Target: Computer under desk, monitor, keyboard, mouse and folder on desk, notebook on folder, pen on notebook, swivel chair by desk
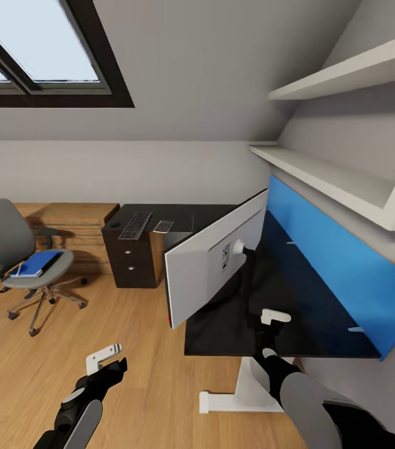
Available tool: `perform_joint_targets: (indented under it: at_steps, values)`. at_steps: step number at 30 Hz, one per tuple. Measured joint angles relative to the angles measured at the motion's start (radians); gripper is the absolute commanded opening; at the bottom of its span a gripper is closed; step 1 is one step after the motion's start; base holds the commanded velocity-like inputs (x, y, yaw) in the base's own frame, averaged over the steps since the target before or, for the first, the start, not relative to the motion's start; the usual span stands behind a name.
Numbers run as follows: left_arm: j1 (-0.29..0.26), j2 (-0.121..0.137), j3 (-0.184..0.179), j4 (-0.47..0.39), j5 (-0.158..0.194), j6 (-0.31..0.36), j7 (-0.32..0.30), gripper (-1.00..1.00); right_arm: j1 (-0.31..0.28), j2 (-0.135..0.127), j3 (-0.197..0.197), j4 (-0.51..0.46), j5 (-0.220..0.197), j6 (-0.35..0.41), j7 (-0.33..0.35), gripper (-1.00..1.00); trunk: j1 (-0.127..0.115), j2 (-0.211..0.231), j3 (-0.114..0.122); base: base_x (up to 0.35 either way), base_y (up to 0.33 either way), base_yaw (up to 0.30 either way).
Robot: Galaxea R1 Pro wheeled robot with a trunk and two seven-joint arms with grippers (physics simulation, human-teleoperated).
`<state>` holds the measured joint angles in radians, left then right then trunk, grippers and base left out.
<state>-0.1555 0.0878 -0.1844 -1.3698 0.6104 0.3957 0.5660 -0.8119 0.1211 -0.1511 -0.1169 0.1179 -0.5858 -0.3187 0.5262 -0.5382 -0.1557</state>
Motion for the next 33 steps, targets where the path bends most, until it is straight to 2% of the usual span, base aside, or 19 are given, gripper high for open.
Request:
perform_joint_targets:
  at_steps: [3, 8, 10, 16, 26, 28, 33]
  values:
    - [0.000, 0.000, 0.000, 0.000, 0.000, 0.000, 0.000, 1.00, 0.000, 0.000, -0.002, -0.002, 0.000, 0.063, 0.001, 1.00, 0.000, 0.000, 0.000, 0.007, 0.004, 0.000]
    - [0.000, 0.000, 0.000, 0.000, 0.000, 0.001, -0.001, 1.00, -0.001, -0.001, -0.001, -0.009, 0.002, 0.217, 0.003, 1.00, 0.000, 0.000, 0.000, 0.094, 0.002, 0.000]
    - [0.000, 0.000, 0.000, 0.000, 0.000, 0.000, -0.001, 1.00, -0.001, -0.001, 0.000, -0.011, 0.002, 0.235, 0.003, 1.00, 0.000, 0.000, 0.000, 0.166, 0.025, 0.000]
    - [0.000, -0.001, -0.001, 0.000, 0.000, 0.001, 0.000, 1.00, -0.001, -0.009, -0.001, -0.014, 0.002, 0.265, 0.003, 1.00, 0.000, 0.000, 0.000, 0.253, 0.058, 0.000]
    - [0.000, -0.001, -0.002, 0.000, 0.000, 0.000, 0.000, 1.00, -0.002, -0.019, 0.000, -0.016, 0.002, 0.266, 0.003, 1.00, 0.000, 0.000, 0.000, 0.177, 0.009, 0.000]
    - [0.000, -0.001, -0.002, 0.000, 0.000, 0.000, 0.000, 1.00, -0.002, -0.032, -0.002, -0.016, 0.002, 0.266, 0.003, 1.00, 0.000, 0.000, 0.000, 0.136, 0.000, 0.000]
    - [0.000, -0.002, -0.003, 0.000, -0.001, -0.001, 0.000, 1.00, -0.002, -0.045, -0.002, -0.016, 0.002, 0.266, 0.003, 1.00, 0.000, 0.000, 0.000, 0.214, 0.000, 0.000]
